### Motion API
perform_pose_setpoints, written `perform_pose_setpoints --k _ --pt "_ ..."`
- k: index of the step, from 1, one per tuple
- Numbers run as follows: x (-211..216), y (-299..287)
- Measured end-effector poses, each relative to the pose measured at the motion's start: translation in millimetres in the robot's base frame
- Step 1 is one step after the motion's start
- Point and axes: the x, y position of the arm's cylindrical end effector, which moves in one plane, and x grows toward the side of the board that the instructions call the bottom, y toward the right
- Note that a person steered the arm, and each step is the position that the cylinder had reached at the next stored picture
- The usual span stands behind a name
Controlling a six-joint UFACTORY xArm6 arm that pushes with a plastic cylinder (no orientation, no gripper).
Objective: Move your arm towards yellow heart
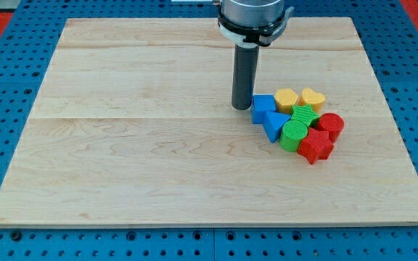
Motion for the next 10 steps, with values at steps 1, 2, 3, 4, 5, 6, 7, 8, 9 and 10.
perform_pose_setpoints --k 1,2,3,4,5,6,7,8,9,10 --pt "0 0" --pt "-21 0" --pt "-22 0" --pt "-43 1" --pt "-89 1" --pt "-108 8" --pt "-108 70" --pt "-98 110" --pt "-59 156" --pt "-31 186"
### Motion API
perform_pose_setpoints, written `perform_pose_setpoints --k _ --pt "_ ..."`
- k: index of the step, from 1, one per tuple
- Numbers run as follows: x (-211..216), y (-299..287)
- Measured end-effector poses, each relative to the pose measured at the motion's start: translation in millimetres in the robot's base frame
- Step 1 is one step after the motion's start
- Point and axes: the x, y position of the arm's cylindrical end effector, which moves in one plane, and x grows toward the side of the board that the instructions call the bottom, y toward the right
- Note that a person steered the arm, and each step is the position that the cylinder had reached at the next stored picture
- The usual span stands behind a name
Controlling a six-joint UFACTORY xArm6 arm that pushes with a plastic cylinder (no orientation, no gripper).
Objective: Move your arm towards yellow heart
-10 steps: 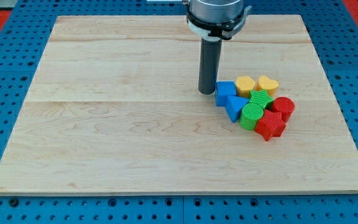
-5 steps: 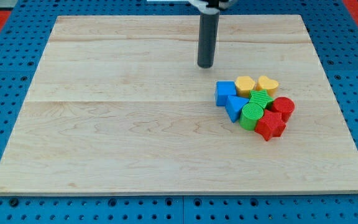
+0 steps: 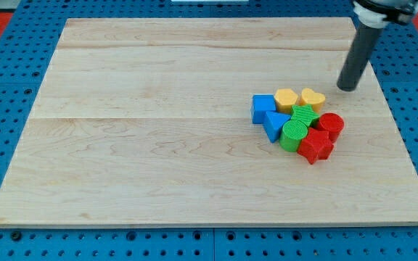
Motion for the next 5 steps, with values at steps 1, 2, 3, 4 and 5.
perform_pose_setpoints --k 1,2,3,4,5 --pt "-6 -16" --pt "-2 -28" --pt "12 -24" --pt "26 -22" --pt "26 -69"
